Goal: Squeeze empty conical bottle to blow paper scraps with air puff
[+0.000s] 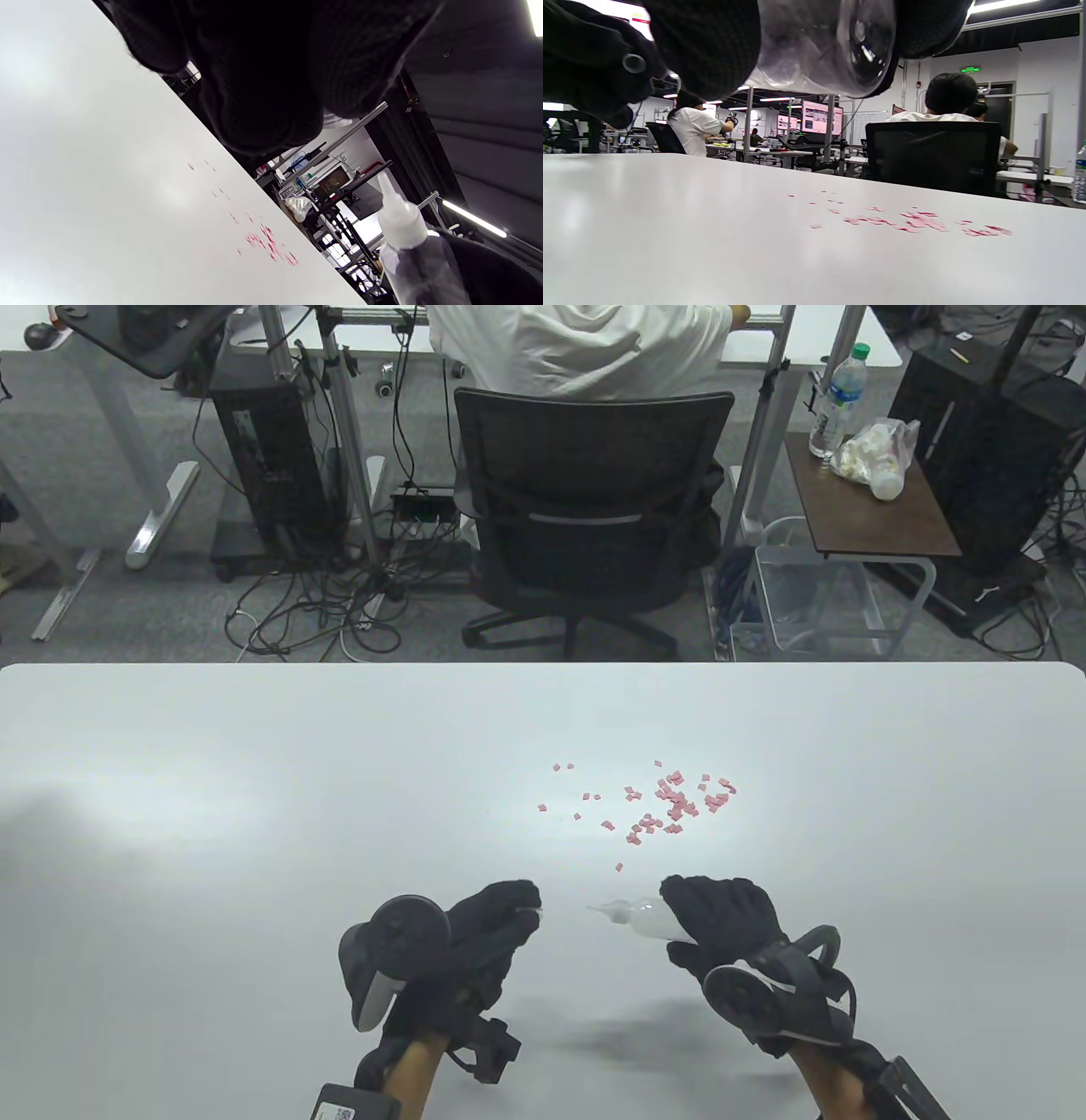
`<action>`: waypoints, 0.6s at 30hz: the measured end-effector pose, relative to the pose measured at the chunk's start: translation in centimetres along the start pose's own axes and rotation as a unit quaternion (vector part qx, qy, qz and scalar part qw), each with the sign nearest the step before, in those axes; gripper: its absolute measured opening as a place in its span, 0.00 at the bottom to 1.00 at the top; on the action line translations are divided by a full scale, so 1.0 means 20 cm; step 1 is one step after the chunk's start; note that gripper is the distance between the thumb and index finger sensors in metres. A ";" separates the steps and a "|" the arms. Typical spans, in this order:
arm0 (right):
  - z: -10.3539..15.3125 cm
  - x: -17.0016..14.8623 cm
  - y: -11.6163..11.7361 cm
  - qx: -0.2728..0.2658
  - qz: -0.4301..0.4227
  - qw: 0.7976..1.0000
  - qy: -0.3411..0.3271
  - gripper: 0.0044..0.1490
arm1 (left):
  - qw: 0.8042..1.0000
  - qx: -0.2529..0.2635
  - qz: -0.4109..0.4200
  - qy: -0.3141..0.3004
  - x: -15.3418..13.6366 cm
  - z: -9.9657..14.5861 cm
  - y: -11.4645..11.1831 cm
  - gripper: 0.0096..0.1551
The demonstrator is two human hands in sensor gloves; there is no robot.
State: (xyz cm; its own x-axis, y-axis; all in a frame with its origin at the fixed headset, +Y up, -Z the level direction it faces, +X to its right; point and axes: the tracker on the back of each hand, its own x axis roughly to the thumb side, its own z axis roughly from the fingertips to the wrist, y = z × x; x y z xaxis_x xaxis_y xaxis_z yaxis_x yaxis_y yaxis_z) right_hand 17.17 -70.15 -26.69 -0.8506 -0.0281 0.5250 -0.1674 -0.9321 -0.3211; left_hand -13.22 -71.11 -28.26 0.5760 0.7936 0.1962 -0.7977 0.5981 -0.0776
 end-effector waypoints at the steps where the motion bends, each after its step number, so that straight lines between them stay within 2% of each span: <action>1: 0.00 0.01 0.00 0.001 0.001 1.000 -0.002 0.48 | 1.000 -0.002 0.009 -0.001 0.00 0.00 0.00 0.25; 8: 0.00 0.06 0.00 0.010 -0.006 1.000 -0.027 0.48 | 0.997 -0.001 0.078 0.001 -0.03 0.04 -0.07 0.25; 12: 0.00 0.10 0.00 0.006 -0.007 0.999 -0.043 0.48 | 0.993 -0.031 0.113 0.003 -0.02 0.04 -0.12 0.25; 16: 0.01 0.12 -0.01 -0.006 0.002 0.999 -0.048 0.47 | 0.994 -0.035 0.105 0.003 -0.02 0.05 -0.16 0.25; 18: 0.01 0.12 -0.01 -0.015 0.008 0.999 -0.050 0.47 | 0.997 -0.038 0.072 -0.004 -0.02 0.05 -0.16 0.25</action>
State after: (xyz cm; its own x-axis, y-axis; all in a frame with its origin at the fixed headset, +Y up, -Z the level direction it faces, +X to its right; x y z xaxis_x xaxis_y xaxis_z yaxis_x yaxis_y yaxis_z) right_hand 15.27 -70.01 -25.19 -0.7995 -0.0798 0.5954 -0.1707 -0.9201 -0.3526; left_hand -11.00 -73.40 -27.11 0.4542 0.8714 0.1854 -0.8561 0.4845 -0.1798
